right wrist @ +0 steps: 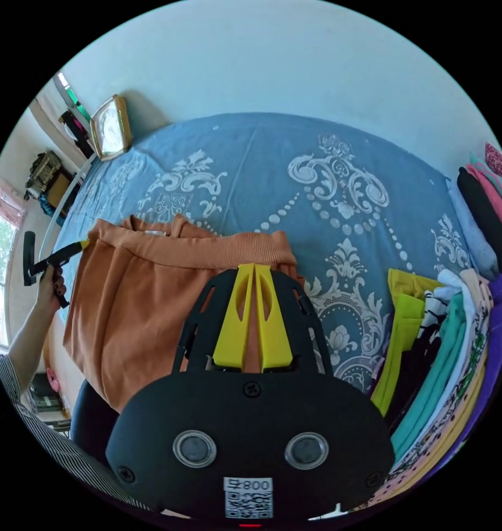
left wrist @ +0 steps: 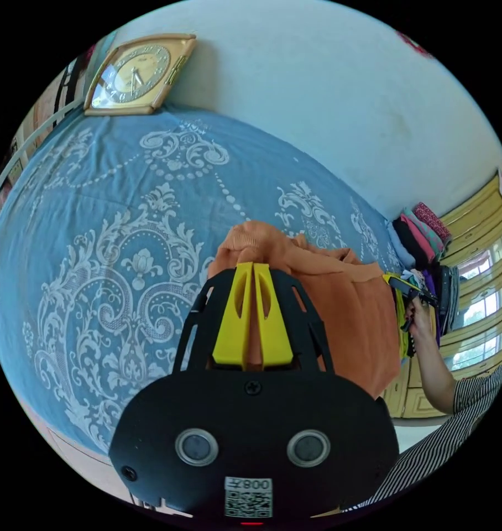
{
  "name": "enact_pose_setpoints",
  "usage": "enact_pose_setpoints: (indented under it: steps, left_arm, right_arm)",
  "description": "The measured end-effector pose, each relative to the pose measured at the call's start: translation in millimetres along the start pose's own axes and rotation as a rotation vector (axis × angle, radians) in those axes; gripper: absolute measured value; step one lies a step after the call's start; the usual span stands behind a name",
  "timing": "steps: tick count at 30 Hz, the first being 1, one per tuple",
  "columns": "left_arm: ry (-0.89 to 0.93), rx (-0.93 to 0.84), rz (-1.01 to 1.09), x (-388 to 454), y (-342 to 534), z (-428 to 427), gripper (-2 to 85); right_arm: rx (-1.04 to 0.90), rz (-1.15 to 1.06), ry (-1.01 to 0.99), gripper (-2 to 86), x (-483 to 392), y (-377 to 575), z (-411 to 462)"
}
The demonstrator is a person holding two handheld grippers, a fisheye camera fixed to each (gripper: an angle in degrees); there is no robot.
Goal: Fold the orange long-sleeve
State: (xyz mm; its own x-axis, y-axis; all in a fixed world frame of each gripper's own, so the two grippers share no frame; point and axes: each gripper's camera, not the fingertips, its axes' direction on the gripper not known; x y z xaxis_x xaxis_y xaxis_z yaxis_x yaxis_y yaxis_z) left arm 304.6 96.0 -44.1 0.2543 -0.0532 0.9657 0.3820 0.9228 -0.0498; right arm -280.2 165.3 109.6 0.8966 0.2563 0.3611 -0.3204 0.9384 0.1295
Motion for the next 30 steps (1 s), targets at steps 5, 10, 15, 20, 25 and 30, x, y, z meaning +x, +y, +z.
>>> enact_pose_setpoints:
  steps: [5, 10, 15, 20, 25, 30]
  left_arm:
    - [-0.099, -0.084, -0.010, -17, 28, 43, 0.3]
    - [-0.057, -0.079, -0.042, -27, 40, 62, 0.5]
    - [-0.008, 0.020, -0.044, -30, 77, 46, 1.6]
    - [0.050, -0.002, -0.114, -50, 160, 33, 5.1]
    - [0.131, -0.107, -0.237, -75, 240, 53, 7.7]
    - [0.225, -0.136, -0.270, -85, 275, 83, 8.1]
  right_arm:
    - [-0.079, 0.056, -0.044, 0.1, 30, 21, 28]
    - [-0.097, 0.059, -0.065, 0.0, 50, 43, 26]
    - [-0.033, 0.111, -0.154, 0.2, 83, 80, -4]
    - [-0.012, 0.129, -0.281, 0.4, 114, 144, -39]
    - [-0.090, 0.184, -0.384, 1.6, 135, 242, -58]
    - [-0.132, 0.289, -0.496, 4.7, 155, 317, -66]
